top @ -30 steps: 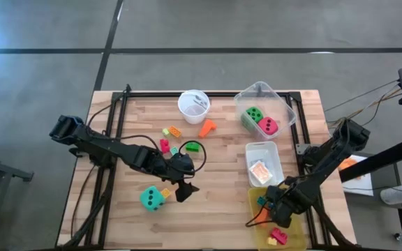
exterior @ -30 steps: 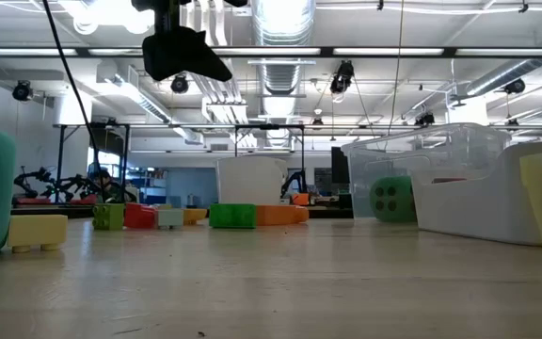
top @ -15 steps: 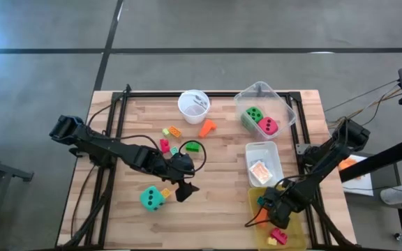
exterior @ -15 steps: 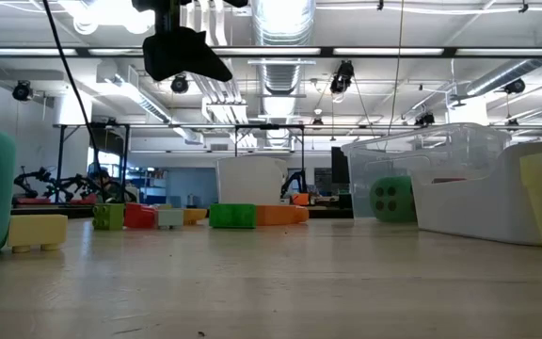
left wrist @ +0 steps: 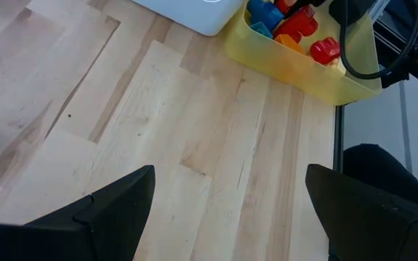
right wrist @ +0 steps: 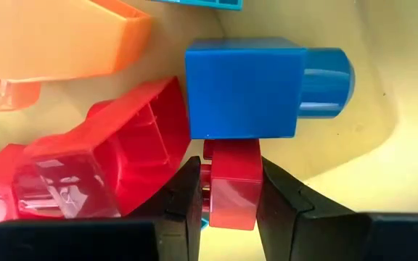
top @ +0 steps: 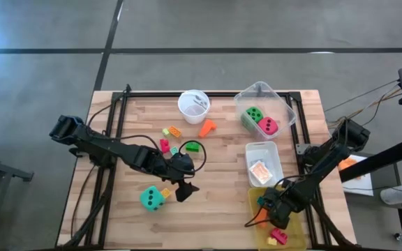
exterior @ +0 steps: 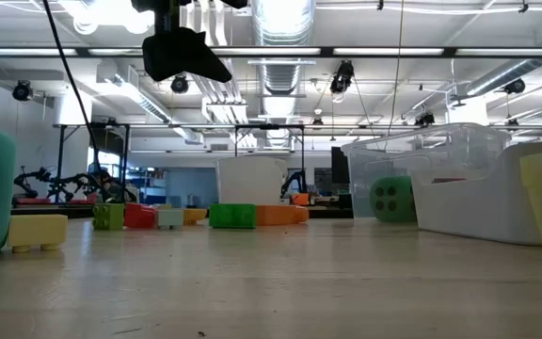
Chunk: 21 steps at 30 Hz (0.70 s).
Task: Pick & Place Toys
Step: Put the red game piece into the yellow bin, then put the yellow game piece into the yellow bin
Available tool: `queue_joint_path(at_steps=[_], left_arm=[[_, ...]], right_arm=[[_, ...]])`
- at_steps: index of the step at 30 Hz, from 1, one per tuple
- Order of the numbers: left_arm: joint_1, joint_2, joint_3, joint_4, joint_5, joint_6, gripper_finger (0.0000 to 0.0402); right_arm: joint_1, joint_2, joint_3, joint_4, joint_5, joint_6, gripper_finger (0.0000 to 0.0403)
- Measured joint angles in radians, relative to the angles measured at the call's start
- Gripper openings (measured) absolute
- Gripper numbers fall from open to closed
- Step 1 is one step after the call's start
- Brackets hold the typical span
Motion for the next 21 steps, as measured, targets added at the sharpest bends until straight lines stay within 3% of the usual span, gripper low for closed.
queue_joint_path(at_steps=[2, 8, 12, 16, 21], left_arm=[[0.0, 0.0, 0.0, 0.0, 0.0, -0.003, 0.0363], [0.0, 0.0, 0.0, -0.001, 0.0, -0.004, 0.0363], [0.0, 0.0, 0.0, -0.001, 0.0, -0.004, 0.0363], [0.0, 0.0, 0.0, -0.004, 0.0, -0.004, 0.0363], [0.012, 0.0, 0.0, -0.038, -0.019, -0.044, 0.0363]], right_arm=[[0.0, 0.0, 0.0, 0.004, 0.0, 0.02, 0.0098], [0.0, 0.0, 0.0, 0.025, -0.001, 0.028, 0.0231], [0.0, 0.0, 0.0, 0.025, -0.001, 0.028, 0.0293], [0.0, 0.0, 0.0, 0.022, -0.008, 0.035, 0.0327], [0.0, 0.0, 0.016, 0.014, -0.048, 0.047, 0.0339]])
